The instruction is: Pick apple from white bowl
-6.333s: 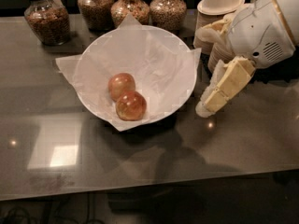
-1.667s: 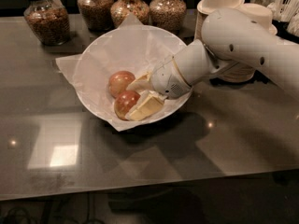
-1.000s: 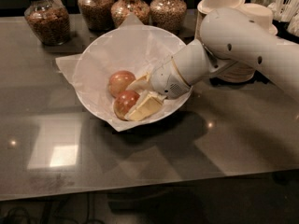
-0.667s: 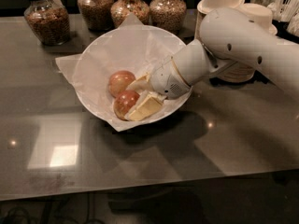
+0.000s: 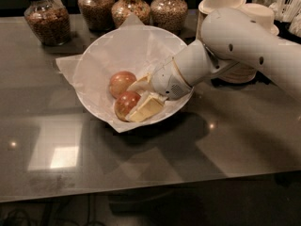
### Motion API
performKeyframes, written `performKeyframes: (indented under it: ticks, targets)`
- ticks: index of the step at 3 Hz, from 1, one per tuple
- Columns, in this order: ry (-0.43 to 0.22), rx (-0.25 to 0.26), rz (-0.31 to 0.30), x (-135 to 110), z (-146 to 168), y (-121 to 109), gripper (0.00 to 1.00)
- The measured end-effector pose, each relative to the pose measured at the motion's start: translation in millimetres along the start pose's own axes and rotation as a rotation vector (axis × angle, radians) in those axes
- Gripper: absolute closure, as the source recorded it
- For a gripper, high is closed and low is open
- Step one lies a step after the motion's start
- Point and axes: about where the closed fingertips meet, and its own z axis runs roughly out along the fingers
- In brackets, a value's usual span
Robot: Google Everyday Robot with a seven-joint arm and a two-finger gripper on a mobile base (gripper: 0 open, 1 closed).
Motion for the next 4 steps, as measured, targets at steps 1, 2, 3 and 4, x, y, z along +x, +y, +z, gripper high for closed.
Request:
performKeyframes:
  ticks: [1, 2, 3, 4]
  targets:
    - [-0.066, -0.010, 0.006, -3, -5, 0, 1.00]
    - [-0.220, -0.019, 0.011, -11, -21, 0, 1.00]
    - [-0.388, -0.031, 0.015, -24, -41, 1, 1.00]
    - [-0.485, -0.025, 0.014, -35, -63, 0, 1.00]
